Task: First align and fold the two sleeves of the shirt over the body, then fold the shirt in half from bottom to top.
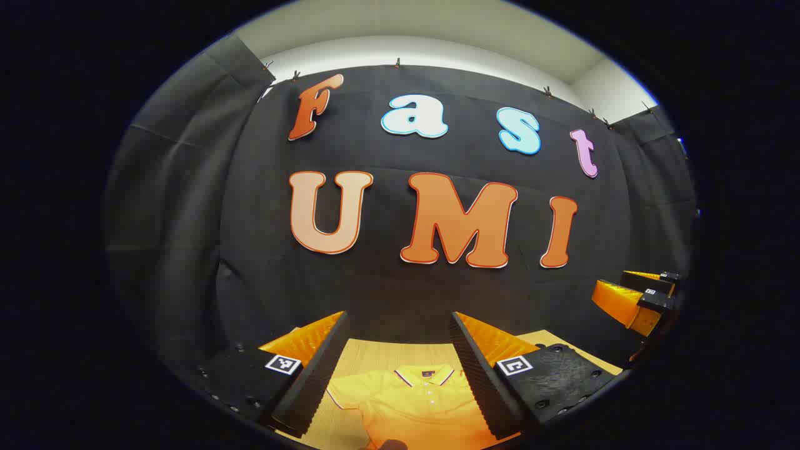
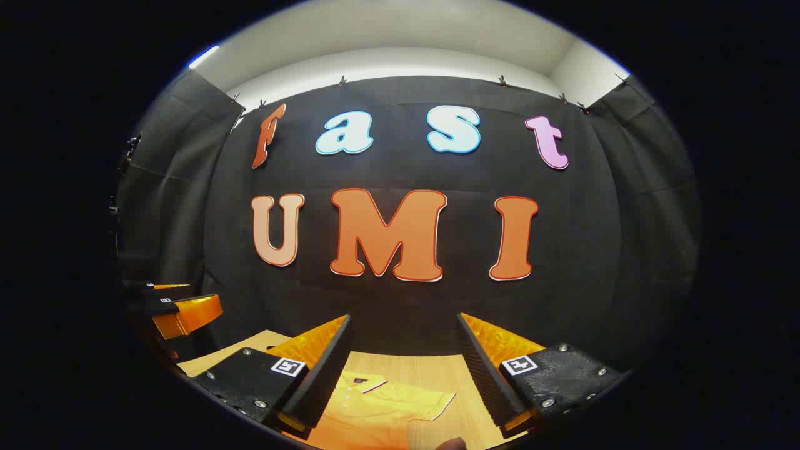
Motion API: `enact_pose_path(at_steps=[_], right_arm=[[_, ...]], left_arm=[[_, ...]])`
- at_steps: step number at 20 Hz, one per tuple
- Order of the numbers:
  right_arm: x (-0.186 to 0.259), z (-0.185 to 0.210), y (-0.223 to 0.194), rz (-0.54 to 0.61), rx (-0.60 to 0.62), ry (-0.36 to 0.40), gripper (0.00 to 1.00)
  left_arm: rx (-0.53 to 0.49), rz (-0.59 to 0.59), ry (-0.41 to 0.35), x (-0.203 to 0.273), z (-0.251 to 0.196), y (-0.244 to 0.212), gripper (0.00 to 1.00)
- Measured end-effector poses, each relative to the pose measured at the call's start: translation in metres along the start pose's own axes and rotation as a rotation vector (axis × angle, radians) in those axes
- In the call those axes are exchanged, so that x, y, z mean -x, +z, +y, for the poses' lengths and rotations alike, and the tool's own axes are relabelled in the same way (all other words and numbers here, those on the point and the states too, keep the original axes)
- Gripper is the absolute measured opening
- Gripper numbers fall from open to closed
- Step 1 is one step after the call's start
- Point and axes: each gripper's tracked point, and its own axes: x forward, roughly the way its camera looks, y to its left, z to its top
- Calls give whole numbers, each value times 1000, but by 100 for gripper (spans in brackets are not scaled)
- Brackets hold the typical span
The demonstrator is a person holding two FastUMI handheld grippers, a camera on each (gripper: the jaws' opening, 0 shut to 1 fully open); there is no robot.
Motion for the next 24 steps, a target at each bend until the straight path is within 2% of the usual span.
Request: enact_pose_path(at_steps=[3, 15, 19, 24], right_arm=[[-5, -3, -9, 18, -16, 8, 100], [-11, -10, -24, 42, -15, 31, 98], [-21, -23, -42, 90, 13, 14, 99], [-42, -42, -81, 184, -16, 7, 98]], left_arm=[[-12, 17, -7, -1, -11, -8, 98], [-57, 11, -15, 6, -31, -11, 98], [-78, 17, -7, 12, -32, -12, 98], [-98, 27, 22, 19, -30, -17, 98]])
